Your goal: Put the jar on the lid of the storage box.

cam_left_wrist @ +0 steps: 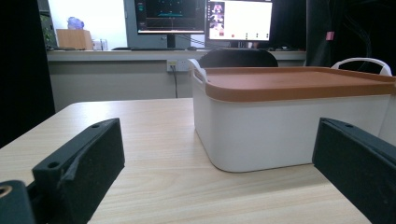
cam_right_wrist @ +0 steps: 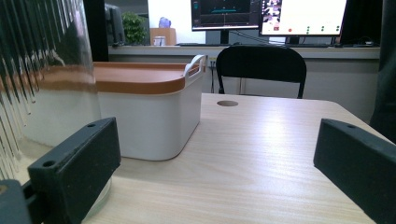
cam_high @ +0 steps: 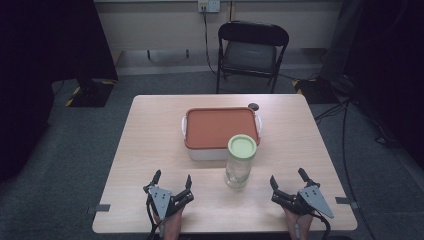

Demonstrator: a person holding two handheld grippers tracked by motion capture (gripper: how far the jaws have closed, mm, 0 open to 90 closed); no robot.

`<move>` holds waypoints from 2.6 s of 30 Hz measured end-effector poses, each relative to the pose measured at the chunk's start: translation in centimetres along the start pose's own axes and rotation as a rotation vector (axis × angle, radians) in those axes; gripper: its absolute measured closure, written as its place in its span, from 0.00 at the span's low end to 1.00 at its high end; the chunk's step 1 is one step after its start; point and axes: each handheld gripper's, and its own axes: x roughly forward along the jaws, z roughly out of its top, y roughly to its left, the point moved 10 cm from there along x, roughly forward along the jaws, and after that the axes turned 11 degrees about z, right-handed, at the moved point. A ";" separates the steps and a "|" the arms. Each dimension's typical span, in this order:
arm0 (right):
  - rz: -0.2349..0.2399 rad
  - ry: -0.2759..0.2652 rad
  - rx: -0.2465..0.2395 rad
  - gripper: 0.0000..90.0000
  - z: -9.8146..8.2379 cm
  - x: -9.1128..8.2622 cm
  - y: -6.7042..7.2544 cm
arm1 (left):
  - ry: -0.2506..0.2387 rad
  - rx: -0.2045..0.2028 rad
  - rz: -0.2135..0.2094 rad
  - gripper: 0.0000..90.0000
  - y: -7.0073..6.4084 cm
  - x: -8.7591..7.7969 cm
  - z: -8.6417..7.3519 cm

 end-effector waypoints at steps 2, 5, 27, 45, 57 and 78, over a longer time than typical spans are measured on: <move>-0.005 -0.006 0.005 0.00 0.0 -0.1 -0.1 | 0.000 0.000 0.000 0.02 0.0 0.0 0.0; -0.005 -0.013 -0.010 0.00 0.1 -0.1 0.1 | 0.000 0.000 0.000 0.02 0.0 0.0 0.0; -0.046 -0.024 -0.001 0.01 0.4 -0.5 -0.5 | 0.001 0.000 0.003 0.02 0.0 0.0 0.0; -0.030 -0.040 -0.023 0.00 1.7 -0.5 0.8 | 0.001 0.000 0.003 0.02 0.0 0.0 0.0; -0.028 -0.068 -0.033 0.00 3.1 -0.9 1.5 | 0.000 0.000 0.003 0.02 0.0 0.0 0.0; 0.021 -0.032 -0.060 0.00 3.8 -0.4 3.4 | 0.000 0.000 0.002 0.02 0.0 0.0 0.0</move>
